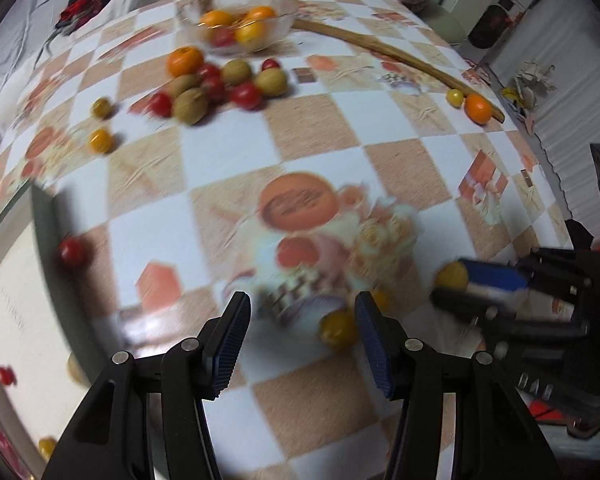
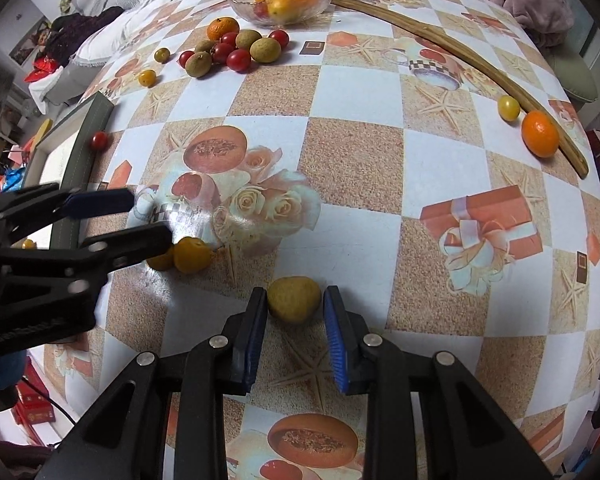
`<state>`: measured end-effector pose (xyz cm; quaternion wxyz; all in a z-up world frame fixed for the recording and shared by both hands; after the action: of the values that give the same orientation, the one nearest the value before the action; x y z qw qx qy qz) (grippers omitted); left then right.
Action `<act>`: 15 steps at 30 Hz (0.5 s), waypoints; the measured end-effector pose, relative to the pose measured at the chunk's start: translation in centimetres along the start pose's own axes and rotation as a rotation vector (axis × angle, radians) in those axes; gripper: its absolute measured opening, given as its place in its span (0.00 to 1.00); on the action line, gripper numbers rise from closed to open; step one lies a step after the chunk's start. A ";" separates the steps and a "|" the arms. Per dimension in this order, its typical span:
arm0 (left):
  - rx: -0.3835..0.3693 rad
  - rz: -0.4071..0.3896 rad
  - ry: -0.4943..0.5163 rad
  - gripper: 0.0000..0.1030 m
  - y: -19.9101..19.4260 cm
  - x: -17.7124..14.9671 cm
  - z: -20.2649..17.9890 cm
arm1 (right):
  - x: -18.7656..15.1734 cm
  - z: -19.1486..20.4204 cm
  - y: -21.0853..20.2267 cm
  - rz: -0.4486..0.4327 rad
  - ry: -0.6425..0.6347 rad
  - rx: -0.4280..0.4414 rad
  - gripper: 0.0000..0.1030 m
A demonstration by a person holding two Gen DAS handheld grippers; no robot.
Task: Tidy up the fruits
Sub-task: 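Grasp a brown round fruit with the right tool while the left tool grasps a small brown fruit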
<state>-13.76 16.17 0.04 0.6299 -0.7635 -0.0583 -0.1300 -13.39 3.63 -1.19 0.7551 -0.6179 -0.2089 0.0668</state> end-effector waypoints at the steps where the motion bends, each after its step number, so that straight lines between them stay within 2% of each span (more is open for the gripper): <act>1: 0.002 0.009 0.009 0.54 -0.2 -0.5 0.1 | -0.1 -0.1 -0.1 -0.002 0.001 0.001 0.31; 8: -0.001 0.024 0.180 0.54 0.2 -2.2 -2.3 | -0.3 -0.3 -0.2 -0.002 -0.002 0.004 0.31; 15: 0.011 0.011 0.248 0.54 1.5 -2.0 -4.4 | -0.1 0.2 -0.1 0.004 -0.027 -0.007 0.32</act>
<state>-15.83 11.68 -1.15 0.6372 -0.7384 0.0234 -0.2195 -13.54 3.80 -1.11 0.7498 -0.6201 -0.2180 0.0758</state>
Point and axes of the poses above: each gripper's, at about its wrist camera, not at the fingertips, and y roughly the way its jaws point, z to its left, x to its top, the point moved 3 cm from there along y, roughly the way its jaws point, and after that the axes turned 2 degrees about -y, right-handed, at the moved point
